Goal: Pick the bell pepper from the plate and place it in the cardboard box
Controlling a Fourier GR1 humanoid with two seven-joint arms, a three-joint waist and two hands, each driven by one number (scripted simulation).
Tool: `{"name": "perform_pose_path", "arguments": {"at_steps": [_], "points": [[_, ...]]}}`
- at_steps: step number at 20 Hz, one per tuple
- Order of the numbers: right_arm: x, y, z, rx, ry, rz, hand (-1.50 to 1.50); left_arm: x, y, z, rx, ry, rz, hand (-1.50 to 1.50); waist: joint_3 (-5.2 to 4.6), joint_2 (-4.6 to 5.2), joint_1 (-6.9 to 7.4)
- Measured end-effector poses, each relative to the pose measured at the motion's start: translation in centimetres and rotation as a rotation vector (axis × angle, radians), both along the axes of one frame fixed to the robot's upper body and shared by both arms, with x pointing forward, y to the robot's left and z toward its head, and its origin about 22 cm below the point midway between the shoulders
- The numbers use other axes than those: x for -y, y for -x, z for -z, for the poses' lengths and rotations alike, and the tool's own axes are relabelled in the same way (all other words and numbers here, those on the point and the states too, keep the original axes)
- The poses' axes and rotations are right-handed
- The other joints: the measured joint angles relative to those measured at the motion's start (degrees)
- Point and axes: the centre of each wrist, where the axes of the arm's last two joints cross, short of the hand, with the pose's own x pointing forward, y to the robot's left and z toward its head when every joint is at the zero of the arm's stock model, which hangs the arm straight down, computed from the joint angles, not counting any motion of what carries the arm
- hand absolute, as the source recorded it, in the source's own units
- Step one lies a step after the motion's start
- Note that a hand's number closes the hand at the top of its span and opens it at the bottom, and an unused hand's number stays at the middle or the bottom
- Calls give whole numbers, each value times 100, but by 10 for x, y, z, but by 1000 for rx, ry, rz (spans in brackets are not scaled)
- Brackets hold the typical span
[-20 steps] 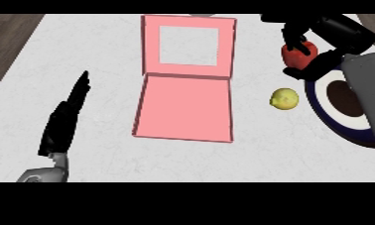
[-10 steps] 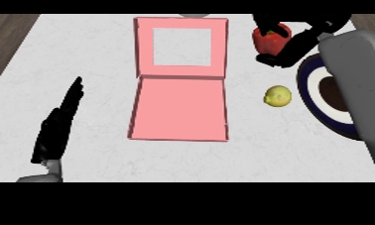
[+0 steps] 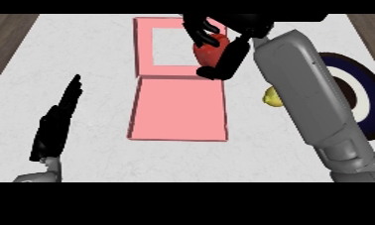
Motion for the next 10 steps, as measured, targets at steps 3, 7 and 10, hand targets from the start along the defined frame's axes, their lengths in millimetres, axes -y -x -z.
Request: {"name": "perform_pose_path", "arguments": {"at_steps": [3, 7, 10], "points": [[-29, 7, 11, -15, 49, -11, 150, -5, -1, 0, -6, 2, 1, 0, 0, 3, 1], [-61, 19, 32, -24, 108, -14, 150, -1, -2, -3, -1, 0, 8, 0, 1, 6, 8], [-77, 23, 51, -32, 160, 6, 150, -1, 2, -3, 0, 5, 13, 0, 0, 10, 43]]}}
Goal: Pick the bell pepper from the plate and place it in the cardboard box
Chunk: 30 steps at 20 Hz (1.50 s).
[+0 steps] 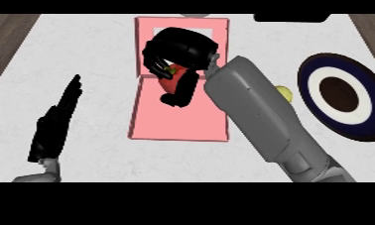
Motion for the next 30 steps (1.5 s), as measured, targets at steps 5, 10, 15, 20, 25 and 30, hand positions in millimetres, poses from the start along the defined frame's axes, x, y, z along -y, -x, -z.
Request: {"name": "perform_pose_path", "arguments": {"at_steps": [5, 10, 15, 20, 25, 30], "points": [[-17, 3, 28, -64, 50, 51, -150, 5, -2, -1, 2, 0, 8, 0, 0, 12, 54], [-22, 2, 50, -116, 10, 64, -150, 8, -2, 1, 5, -1, 12, 0, 1, 22, 91], [-17, -5, 49, -221, -178, 133, -150, 7, -5, 3, 13, -7, 25, 0, 0, 41, 155], [-2, -21, 42, -356, -381, 206, -150, 8, -7, 2, 14, -2, 15, 0, 3, 45, 118], [25, -49, 23, -467, -548, 277, -150, 1, -5, 3, 11, -6, 21, 0, 2, 57, 120], [85, -77, 11, -485, -650, 403, -150, 10, -7, -1, 22, -5, 25, 0, 3, 93, 163]]}}
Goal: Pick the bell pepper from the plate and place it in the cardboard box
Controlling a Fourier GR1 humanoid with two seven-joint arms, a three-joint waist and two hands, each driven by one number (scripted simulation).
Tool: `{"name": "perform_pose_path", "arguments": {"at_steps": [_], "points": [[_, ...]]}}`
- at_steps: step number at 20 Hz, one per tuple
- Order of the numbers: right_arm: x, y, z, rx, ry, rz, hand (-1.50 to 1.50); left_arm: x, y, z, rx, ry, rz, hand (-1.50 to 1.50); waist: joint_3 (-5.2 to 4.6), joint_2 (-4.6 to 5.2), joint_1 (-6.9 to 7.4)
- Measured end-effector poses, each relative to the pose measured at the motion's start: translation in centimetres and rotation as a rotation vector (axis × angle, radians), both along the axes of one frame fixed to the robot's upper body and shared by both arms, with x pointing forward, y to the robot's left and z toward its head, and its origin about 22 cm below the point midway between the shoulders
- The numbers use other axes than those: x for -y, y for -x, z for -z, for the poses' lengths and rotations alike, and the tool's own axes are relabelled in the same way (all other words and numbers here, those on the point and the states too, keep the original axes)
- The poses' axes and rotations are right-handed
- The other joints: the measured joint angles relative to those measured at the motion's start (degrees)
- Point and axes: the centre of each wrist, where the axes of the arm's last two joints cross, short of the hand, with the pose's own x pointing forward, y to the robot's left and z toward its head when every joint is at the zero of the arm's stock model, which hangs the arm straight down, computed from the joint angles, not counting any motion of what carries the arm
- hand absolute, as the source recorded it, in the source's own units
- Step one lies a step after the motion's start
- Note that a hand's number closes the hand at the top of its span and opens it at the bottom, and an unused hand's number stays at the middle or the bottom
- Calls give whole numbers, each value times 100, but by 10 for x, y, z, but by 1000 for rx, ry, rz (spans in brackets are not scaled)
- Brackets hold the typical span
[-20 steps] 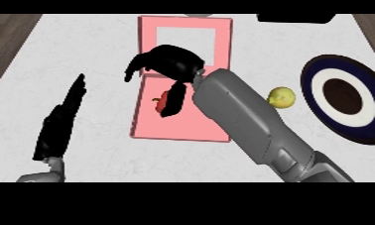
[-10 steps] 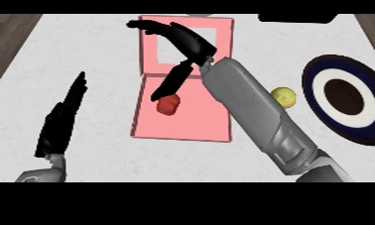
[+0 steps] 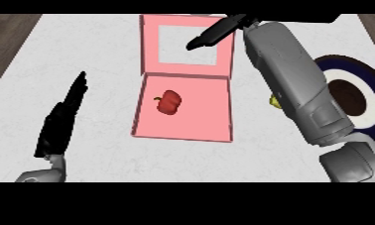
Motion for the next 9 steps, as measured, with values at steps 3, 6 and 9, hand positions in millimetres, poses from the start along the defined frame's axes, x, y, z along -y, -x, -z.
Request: {"name": "perform_pose_path", "arguments": {"at_steps": [3, 6, 9], "points": [[42, -11, -9, -13, -30, 59, -150, 6, 1, 0, 4, 4, 14, 0, 2, 37, 61], [81, -17, -16, -15, -54, 89, -150, 4, -3, 0, 12, -3, 21, 0, 4, 82, 117], [119, -18, -21, -2, -59, 104, -150, 8, -4, -2, 16, -2, 38, 0, 9, 116, 190]]}}
